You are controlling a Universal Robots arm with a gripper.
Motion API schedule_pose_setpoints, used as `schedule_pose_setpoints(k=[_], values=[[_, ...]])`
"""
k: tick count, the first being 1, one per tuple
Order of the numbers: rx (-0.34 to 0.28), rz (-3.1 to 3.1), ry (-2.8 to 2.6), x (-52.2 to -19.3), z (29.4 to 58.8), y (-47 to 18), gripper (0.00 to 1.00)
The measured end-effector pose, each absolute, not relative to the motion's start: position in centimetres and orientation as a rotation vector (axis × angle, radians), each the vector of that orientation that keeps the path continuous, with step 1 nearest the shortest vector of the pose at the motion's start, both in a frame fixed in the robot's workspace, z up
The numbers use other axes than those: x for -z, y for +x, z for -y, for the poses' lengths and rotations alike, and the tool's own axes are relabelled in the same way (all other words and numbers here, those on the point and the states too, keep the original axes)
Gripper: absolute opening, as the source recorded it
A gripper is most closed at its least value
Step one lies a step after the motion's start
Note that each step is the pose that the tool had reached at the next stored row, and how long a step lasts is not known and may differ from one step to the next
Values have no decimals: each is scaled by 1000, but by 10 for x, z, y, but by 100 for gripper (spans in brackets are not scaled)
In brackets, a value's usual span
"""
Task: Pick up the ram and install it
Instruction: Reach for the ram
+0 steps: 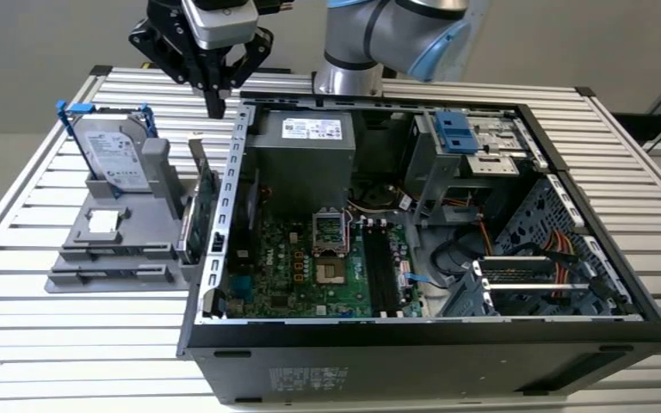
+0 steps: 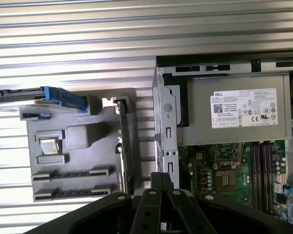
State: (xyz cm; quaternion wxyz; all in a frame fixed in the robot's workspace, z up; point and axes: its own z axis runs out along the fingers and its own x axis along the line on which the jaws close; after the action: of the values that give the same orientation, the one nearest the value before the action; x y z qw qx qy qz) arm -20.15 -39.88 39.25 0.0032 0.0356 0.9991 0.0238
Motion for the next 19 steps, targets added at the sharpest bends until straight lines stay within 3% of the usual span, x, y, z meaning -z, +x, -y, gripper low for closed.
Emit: schedule_pose_setpoints(k=[19], values=[[-75,-3132,111,-393,399,-211,0]])
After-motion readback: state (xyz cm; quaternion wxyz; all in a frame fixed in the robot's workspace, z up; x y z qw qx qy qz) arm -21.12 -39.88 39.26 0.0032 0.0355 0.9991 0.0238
